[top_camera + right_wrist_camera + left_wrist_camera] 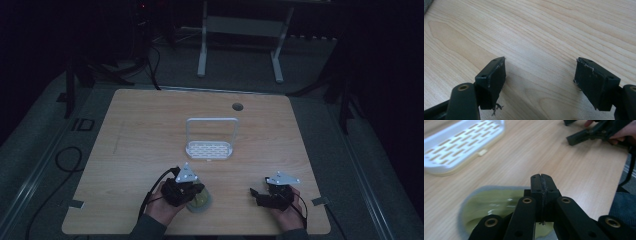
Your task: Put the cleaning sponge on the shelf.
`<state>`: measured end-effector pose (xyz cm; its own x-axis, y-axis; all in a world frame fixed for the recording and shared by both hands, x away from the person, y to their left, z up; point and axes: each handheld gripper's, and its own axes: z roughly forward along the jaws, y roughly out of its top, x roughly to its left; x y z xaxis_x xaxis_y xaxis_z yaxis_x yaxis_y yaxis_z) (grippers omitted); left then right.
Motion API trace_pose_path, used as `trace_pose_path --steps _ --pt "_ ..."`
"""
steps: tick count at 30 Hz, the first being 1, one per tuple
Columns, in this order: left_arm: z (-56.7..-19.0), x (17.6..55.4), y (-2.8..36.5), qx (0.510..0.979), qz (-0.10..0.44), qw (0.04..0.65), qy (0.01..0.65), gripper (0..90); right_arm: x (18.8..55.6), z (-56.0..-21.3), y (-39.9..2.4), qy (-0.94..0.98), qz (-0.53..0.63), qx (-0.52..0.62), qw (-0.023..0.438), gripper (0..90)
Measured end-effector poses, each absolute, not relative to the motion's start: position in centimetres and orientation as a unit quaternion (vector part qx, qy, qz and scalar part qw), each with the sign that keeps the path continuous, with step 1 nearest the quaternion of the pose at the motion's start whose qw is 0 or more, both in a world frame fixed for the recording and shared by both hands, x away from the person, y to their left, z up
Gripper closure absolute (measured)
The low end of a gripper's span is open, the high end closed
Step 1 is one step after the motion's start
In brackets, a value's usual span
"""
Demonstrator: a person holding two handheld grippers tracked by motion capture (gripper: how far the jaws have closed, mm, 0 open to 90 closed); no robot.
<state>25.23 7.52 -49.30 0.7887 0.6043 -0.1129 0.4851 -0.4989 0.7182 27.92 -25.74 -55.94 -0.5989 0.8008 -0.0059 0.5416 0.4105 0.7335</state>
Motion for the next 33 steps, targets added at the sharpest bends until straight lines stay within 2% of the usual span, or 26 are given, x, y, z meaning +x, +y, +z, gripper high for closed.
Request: trace_pose_path --steps 9,18,33 --pt "-50.3 24.9 5.4 0.876 0.054 0.378 0.295 89.5 27.9 -55.9 -25.7 0.82 0.357 0.409 0.182 24.5" --pt "-51.4 24.8 5.0 0.88 0.038 0.368 0.297 89.5 27.9 -55.9 -25.8 0.82 0.357 0.409 0.182 24.5" --pt "-51.6 24.1 8.7 0.868 0.049 0.356 0.342 89.5 27.9 -55.9 -25.8 0.82 0.357 0.409 0.182 24.5"
